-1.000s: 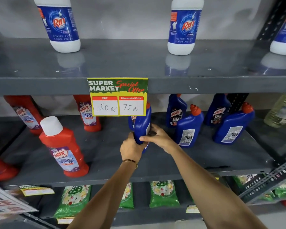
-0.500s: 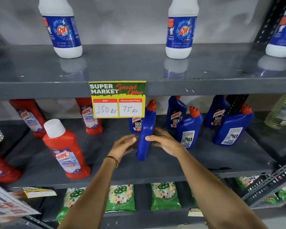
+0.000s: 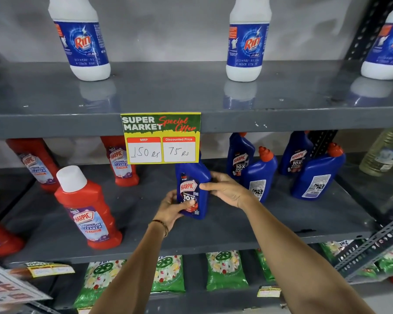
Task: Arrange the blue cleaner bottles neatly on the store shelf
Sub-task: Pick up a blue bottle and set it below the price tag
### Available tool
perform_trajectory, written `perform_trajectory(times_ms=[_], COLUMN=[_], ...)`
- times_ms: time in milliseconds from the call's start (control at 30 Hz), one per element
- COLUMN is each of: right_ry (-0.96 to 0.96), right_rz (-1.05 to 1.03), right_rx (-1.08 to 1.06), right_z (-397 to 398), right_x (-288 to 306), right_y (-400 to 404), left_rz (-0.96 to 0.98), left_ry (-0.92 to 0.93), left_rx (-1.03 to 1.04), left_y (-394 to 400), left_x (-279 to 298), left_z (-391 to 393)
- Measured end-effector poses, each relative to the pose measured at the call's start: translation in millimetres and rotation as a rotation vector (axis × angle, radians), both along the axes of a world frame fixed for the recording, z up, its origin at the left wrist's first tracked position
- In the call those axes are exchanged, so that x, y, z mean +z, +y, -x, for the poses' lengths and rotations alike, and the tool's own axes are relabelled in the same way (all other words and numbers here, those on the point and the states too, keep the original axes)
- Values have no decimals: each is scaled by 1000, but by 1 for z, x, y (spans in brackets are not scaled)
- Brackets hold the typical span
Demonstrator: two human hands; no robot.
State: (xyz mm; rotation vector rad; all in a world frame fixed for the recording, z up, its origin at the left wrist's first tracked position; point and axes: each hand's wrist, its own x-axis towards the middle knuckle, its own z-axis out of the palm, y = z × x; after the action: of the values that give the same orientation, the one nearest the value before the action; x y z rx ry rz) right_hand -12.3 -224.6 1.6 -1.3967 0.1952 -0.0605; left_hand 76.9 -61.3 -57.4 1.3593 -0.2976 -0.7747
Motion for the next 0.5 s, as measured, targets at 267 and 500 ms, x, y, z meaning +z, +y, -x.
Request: perform_trajectory(times_ms=[267,500], right_ry=[24,62], right_rz=[137,121], right_rx=[-102,-134], right_z=[-7,-10], right_x=[-10,-20], right_y=[5,6], left_rz=[-324,-370], left_ry=[-345,-369], left_rx=[218,199], left_y=[-11,-10], left_x=[-8,-15], left_z=[-2,-3])
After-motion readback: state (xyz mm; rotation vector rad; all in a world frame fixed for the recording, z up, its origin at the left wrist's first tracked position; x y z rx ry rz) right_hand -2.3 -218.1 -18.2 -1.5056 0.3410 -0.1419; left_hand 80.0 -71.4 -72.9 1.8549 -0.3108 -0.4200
